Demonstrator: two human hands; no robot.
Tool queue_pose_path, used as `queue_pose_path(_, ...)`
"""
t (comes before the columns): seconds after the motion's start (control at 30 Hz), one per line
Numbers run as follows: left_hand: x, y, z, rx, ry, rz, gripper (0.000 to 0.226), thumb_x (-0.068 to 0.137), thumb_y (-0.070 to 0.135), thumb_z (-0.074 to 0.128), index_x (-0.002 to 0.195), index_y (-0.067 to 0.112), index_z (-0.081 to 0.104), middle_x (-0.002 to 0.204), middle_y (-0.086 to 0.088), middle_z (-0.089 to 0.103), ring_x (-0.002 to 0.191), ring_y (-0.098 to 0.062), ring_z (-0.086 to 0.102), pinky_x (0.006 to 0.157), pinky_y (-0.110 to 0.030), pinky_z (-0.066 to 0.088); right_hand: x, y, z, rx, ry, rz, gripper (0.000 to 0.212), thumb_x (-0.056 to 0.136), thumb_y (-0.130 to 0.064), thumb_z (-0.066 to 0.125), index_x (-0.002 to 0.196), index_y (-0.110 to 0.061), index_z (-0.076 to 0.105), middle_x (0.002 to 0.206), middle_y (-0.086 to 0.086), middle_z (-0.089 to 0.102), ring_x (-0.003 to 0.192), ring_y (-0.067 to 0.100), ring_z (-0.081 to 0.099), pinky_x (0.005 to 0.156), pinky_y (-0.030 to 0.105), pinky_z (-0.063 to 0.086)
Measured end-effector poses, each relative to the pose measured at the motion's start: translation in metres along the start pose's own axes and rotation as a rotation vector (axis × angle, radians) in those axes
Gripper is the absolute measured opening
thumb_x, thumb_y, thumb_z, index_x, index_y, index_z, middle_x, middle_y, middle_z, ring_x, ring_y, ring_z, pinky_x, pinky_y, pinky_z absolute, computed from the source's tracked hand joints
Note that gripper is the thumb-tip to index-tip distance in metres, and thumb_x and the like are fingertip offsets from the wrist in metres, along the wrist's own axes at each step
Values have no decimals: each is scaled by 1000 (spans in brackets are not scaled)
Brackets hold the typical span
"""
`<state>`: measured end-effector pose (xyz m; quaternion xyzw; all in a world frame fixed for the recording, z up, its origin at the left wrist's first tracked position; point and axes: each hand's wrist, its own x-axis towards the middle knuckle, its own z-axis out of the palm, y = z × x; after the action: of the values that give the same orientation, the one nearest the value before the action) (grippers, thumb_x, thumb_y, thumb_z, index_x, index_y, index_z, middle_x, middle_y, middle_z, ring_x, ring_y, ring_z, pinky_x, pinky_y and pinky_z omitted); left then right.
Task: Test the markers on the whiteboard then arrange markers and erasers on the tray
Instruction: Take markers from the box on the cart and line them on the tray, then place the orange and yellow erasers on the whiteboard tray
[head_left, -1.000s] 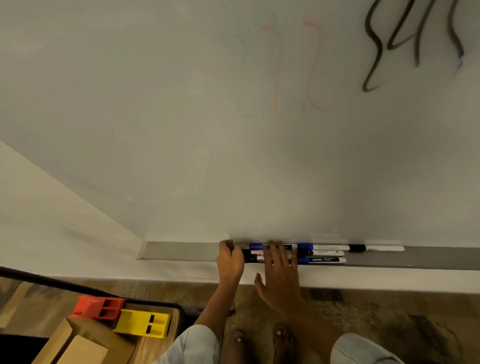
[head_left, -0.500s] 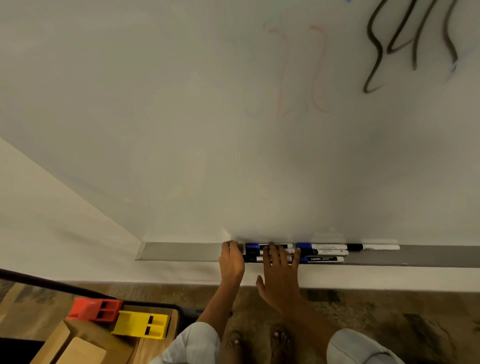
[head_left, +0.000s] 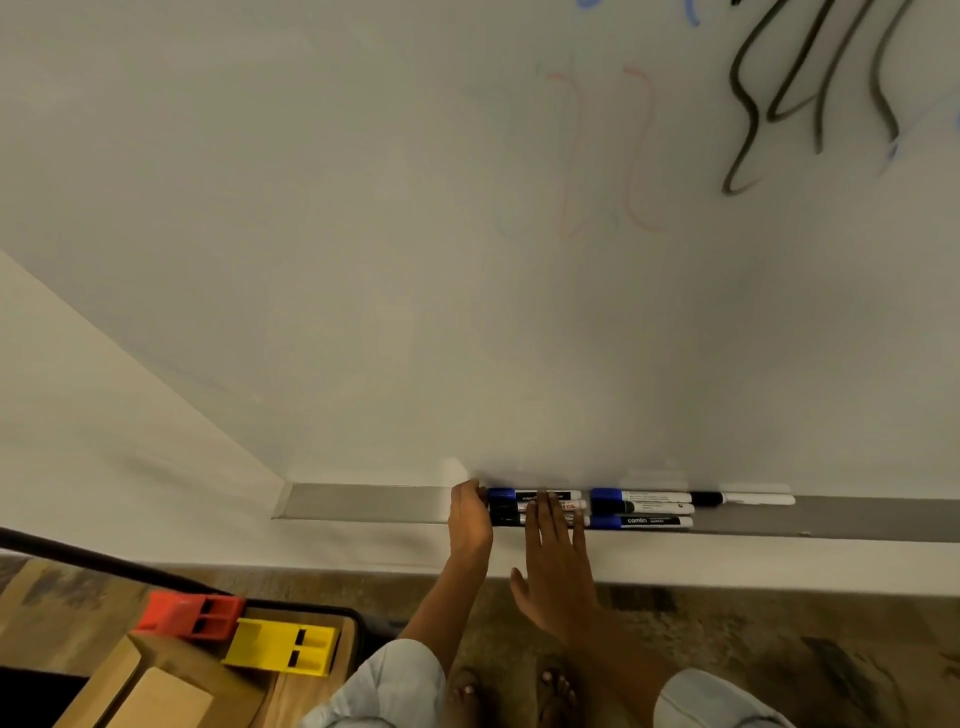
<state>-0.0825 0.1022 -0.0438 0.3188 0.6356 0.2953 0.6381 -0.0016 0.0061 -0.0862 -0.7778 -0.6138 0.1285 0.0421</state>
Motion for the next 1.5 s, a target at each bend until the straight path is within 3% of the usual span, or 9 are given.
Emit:
queue_pose_path(0.13, -15, 15, -8, 52, 5, 36, 30, 99, 31, 35, 115, 12, 54, 111, -10, 62, 105, -27, 59, 104, -45, 45, 1, -2, -5, -22, 29, -18, 101, 61, -52, 82, 143, -4, 46, 150, 21, 41, 139, 38, 39, 117, 52, -3)
queue_pose_path(0.2, -13, 19, -19, 113, 40, 77, 42, 97, 34, 36, 117, 3, 55, 109, -22, 62, 104, -38, 60, 100, -50, 47, 7, -10, -7, -32, 51, -73, 98, 63, -50, 82, 142, -4, 46, 150, 19, 42, 138, 37, 41, 118, 51, -1)
queue_pose_path(0.3, 4, 21, -45, 178, 76, 118, 54, 84, 46, 38, 110, 3, 60, 105, -24, 64, 99, -41, 61, 96, -55, 50, 19, -33, -14, -41, 69, -177, 93, 62, -48, 83, 139, -6, 50, 147, 18, 46, 135, 37, 45, 114, 58, 25)
queue_pose_path(0.4, -6, 46, -73, 189, 74, 172, 31, 96, 39, 43, 99, 14, 61, 101, -13, 69, 97, -31, 66, 91, -50, 54, 27, -62, -24, -38, 81, -262, 83, 64, -46, 81, 134, -9, 56, 143, 16, 52, 130, 36, 51, 105, 60, 40)
queue_pose_path(0.6, -7, 78, -153, 385, 70, 269, 27, 100, 25, 43, 101, 5, 60, 95, -17, 71, 80, -25, 68, 61, -31, 54, 39, -123, -23, 34, 114, -478, 61, 77, -46, 65, 129, -16, 56, 132, 7, 58, 121, 27, 55, 103, 52, 40)
queue_pose_path(0.83, -2, 82, -284, 810, 284, 305, 18, 93, 23, 56, 99, 8, 64, 93, -8, 73, 84, -25, 69, 80, -39, 55, 35, -209, -9, 117, 29, -698, 54, 77, -49, 59, 121, -19, 58, 122, 0, 58, 109, 20, 55, 87, 39, 47)
queue_pose_path(1.1, 4, 65, -373, 1145, 341, 176, 16, 84, 8, 49, 97, 13, 57, 100, -10, 66, 88, -24, 61, 72, -34, 50, 20, -269, 27, 65, -162, -748, 67, 75, -63, 53, 128, -22, 48, 124, -2, 55, 110, 20, 54, 89, 39, 46)
queue_pose_path(1.27, 17, 64, -393, 1454, 220, 106, 15, 89, 20, 58, 104, 15, 58, 104, -5, 62, 96, -24, 61, 78, -32, 49, 17, -283, 45, -41, -267, -709, 81, 77, -63, 63, 141, -18, 40, 138, 4, 49, 124, 25, 48, 102, 43, 38)
queue_pose_path(1.5, 50, 54, -392, 1976, -173, 293, 44, 80, 18, 72, 121, 15, 56, 115, -9, 59, 106, -30, 59, 83, -43, 53, 18, -279, 62, -15, -365, -617, 76, 77, -54, 68, 140, -21, 41, 141, 1, 48, 125, 22, 48, 105, 36, 41)
